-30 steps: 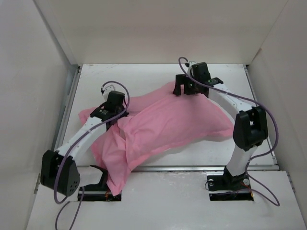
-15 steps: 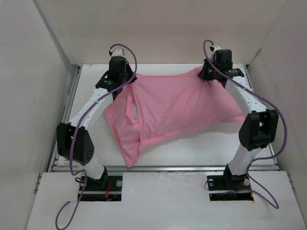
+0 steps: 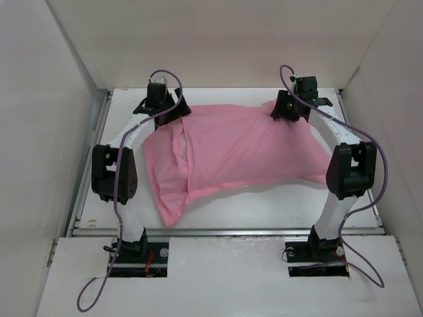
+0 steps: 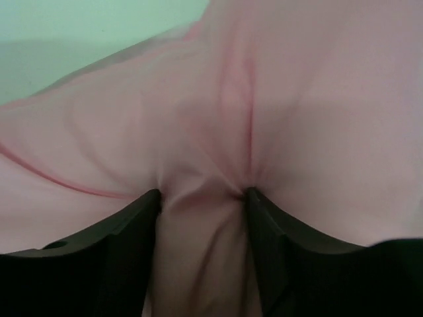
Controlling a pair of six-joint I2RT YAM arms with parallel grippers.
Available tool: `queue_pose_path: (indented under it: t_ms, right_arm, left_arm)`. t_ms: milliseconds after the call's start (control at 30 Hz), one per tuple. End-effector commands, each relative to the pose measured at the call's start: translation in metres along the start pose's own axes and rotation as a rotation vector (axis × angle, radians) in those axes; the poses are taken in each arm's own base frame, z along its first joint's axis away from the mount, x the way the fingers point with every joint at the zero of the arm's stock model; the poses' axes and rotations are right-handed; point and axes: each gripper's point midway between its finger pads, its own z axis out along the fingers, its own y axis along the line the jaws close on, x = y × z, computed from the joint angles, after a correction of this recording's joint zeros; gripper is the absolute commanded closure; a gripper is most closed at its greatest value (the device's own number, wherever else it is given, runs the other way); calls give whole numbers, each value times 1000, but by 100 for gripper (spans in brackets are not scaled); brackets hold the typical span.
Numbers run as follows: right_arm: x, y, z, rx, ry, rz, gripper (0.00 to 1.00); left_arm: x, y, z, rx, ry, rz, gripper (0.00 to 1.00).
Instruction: Put the pillow into the pillowcase
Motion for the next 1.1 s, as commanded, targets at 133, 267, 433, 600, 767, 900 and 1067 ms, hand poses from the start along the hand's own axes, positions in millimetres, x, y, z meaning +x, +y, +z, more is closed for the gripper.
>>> queue_pose_path:
  t_ms: [133, 267, 433, 600, 767, 900, 1067]
  right_arm:
    - [-79, 3, -66, -7, -214, -70, 13]
    - [-96, 7, -93, -1, -295, -127, 1]
    - [-105, -24, -88, 146, -317, -64, 1]
    - [-127, -50, -66, 99, -285, 69, 1]
    - [-120, -70, -5, 111, -171, 114, 1]
    - [-117, -82, 17, 120, -169, 146, 1]
    - [-106, -88, 41, 112, -147, 169, 1]
  left_arm:
    - [-75, -9, -60, -4, -193, 29, 0]
    - [-92, -9, -96, -38, -277, 65, 0]
    - [-92, 42, -115, -210, -336, 2, 0]
    - [-94, 97, -77, -267, -224, -108, 0]
    - [-52, 142, -20, -342, -29, -176, 0]
    - [-43, 156, -9, -368, -16, -194, 0]
    - [-24, 156, 14, -306, 36, -204, 0]
